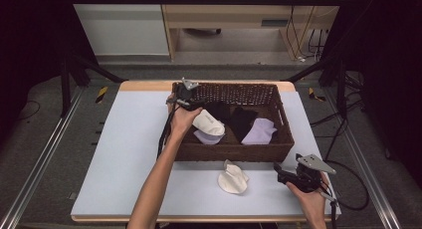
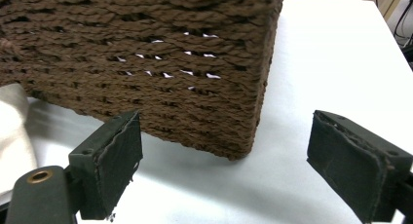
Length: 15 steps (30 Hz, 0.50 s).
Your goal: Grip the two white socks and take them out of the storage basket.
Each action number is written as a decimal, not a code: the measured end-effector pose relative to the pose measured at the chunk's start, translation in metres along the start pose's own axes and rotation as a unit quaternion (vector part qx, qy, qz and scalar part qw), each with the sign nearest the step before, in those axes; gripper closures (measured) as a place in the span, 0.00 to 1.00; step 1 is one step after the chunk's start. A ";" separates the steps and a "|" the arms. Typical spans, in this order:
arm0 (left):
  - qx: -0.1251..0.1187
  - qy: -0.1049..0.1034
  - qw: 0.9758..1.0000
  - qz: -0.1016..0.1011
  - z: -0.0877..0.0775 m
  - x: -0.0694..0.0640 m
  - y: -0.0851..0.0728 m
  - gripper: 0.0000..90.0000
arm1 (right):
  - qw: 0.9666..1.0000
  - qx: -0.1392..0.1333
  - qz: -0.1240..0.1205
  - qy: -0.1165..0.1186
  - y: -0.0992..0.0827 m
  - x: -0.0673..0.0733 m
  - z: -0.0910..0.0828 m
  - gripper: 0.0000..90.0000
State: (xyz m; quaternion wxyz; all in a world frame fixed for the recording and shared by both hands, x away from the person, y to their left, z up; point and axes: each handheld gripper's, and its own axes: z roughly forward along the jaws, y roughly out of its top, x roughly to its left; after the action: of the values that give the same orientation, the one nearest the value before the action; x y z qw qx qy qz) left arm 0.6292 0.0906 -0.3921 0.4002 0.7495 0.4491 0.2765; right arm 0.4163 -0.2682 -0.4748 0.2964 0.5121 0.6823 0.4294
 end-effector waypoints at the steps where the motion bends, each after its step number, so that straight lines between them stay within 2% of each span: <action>1: -0.004 0.001 1.000 0.000 0.002 0.000 0.000 0.43 | 1.000 0.000 0.000 0.000 0.000 0.000 0.000 0.14; 3: 0.003 0.002 1.000 -0.002 0.007 0.001 -0.002 0.45 | 1.000 0.000 0.001 -0.001 -0.001 -0.001 0.000 0.14; 10: 0.064 -0.001 0.998 0.025 0.022 0.000 -0.014 0.47 | 1.000 0.002 0.001 -0.001 -0.002 -0.003 0.000 0.14; 15: 0.082 -0.012 0.996 0.028 0.027 -0.001 -0.017 0.54 | 1.000 0.002 0.000 0.001 -0.002 -0.003 0.001 0.14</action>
State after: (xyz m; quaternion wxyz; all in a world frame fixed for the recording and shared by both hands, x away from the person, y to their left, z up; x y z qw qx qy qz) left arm 0.6420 0.0849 -0.4209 0.3351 0.7953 0.4443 0.2405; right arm 0.4171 -0.2713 -0.4766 0.2945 0.5119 0.6839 0.4283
